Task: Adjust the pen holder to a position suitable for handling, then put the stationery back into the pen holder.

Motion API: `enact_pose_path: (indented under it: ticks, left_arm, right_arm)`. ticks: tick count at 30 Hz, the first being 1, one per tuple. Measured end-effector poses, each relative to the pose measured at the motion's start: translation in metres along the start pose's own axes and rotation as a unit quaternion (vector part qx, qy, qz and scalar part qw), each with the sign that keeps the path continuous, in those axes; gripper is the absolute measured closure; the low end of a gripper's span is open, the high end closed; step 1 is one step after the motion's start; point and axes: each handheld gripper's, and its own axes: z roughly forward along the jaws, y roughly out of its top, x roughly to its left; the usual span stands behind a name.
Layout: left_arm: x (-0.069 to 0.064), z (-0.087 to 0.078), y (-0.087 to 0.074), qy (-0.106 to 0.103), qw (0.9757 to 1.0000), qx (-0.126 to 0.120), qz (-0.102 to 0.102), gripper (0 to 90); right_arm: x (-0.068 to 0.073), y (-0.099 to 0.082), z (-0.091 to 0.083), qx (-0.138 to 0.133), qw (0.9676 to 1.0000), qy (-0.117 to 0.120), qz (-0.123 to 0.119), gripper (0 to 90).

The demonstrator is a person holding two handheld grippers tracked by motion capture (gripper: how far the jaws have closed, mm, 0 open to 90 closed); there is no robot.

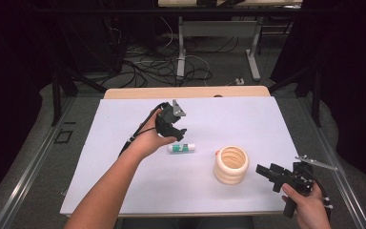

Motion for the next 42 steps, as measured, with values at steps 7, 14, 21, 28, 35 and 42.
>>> enact_pose_path:
  ticks: [7, 14, 21, 28, 35, 42]
  left_arm:
    - [-0.004, 0.014, 0.006, -0.012, 0.9983, 0.034, 0.045, 24.3]
    - [-0.009, 0.027, 0.006, -0.014, 0.9952, 0.065, 0.072, 25.8]
    - [-0.017, 0.041, 0.004, -0.02, 0.9914, 0.088, 0.094, 27.7]
    - [-0.022, 0.05, 0.0, -0.014, 0.9889, 0.101, 0.108, 30.3]
    - [-0.031, 0.059, -0.007, -0.01, 0.9867, 0.109, 0.121, 31.4]
    - [-0.042, 0.069, -0.01, -0.017, 0.9818, 0.121, 0.145, 33.0]
  right_arm:
    - [-0.002, -0.001, 0.003, -0.007, 1.0, -0.001, -0.002, 19.4]
    - [-0.003, -0.001, 0.002, 0.005, 1.0, 0.001, -0.004, 19.4]
    - [-0.005, -0.001, 0.002, 0.004, 1.0, -0.004, 0.0, 19.4]
    - [-0.009, -0.001, 0.001, -0.002, 0.9999, -0.007, -0.007, 19.5]
    - [-0.007, 0.0, 0.001, -0.011, 0.9994, -0.02, -0.025, 19.5]
    - [-0.005, -0.004, 0.006, -0.003, 0.9987, -0.027, -0.043, 19.5]
